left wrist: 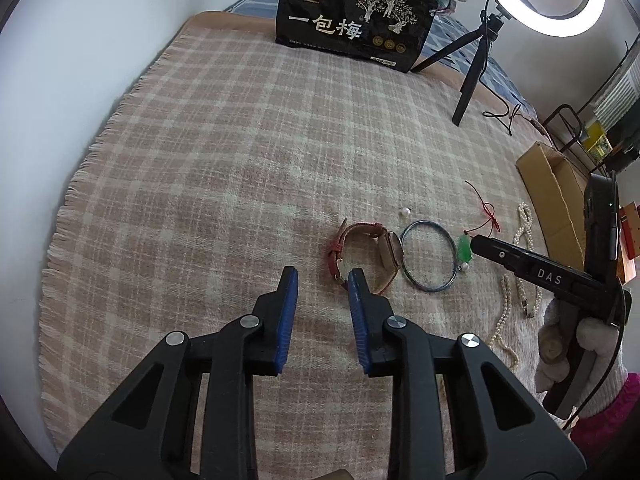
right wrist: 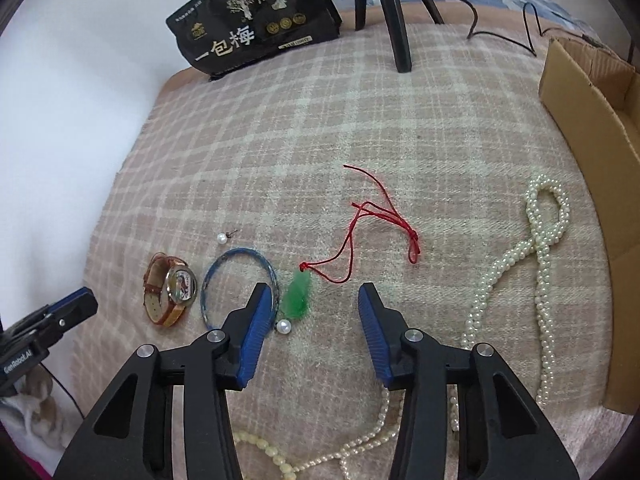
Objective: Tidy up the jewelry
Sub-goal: 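Grasp the brown-strap watch with the left tool while the right tool grasps the green pendant's red cord, then lift the watch with the left tool while the right tool carries the pendant toward the cardboard box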
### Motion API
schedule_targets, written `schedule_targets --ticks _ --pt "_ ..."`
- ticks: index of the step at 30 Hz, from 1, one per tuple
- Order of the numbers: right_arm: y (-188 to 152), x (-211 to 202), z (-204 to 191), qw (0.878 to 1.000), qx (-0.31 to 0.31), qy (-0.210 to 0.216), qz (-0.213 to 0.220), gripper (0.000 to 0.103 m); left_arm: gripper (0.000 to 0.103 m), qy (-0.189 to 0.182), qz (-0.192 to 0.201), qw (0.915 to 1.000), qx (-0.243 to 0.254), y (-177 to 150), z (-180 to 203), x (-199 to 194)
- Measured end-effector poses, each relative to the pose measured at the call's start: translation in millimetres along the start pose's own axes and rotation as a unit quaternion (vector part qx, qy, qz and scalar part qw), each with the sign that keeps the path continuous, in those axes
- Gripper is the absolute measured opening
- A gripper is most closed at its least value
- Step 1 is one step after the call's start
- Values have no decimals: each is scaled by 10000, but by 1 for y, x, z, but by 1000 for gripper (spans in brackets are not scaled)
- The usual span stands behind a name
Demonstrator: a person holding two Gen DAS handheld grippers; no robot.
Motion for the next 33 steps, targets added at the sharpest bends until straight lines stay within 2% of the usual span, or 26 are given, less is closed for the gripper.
schedule_targets --ticks 7,12,14,17,20,22,27,33 --pt "15 17 5 9993 341 84 118 39 26 13 -258 9996 -89 -2 -1 21" --pt "22 25 7 9990 420 -40 164 26 26 19 -319 9995 -35 -1 3 30" --pt "23 26 10 9989 425 -76 197 14 26 13 -346 9994 -9 -1 4 33" --pt "21 24 13 9988 421 -76 227 7 26 36 -399 9992 45 -2 6 40" --pt "21 21 13 9990 339 -88 272 5 26 32 -475 9989 21 -4 6 47" --pt "24 17 10 9988 118 -98 473 5 25 55 -511 9987 2 -4 5 52" --pt "28 10 -3 9976 -239 -120 632 3 7 -18 -626 9980 -22 -6 6 62" --pt "29 1 -13 9960 -463 -99 761 2 6 25 -443 9990 -79 1 4 54"
Point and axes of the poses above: each gripper's, at about its wrist camera, not at the fingertips, and x roughly the way its jaws point, z to its right, y to its top, the point moved 9 cm from there along x, roughly the way its jaws point, and after that the axes turned 8 degrees about z, right-handed, at the moved point
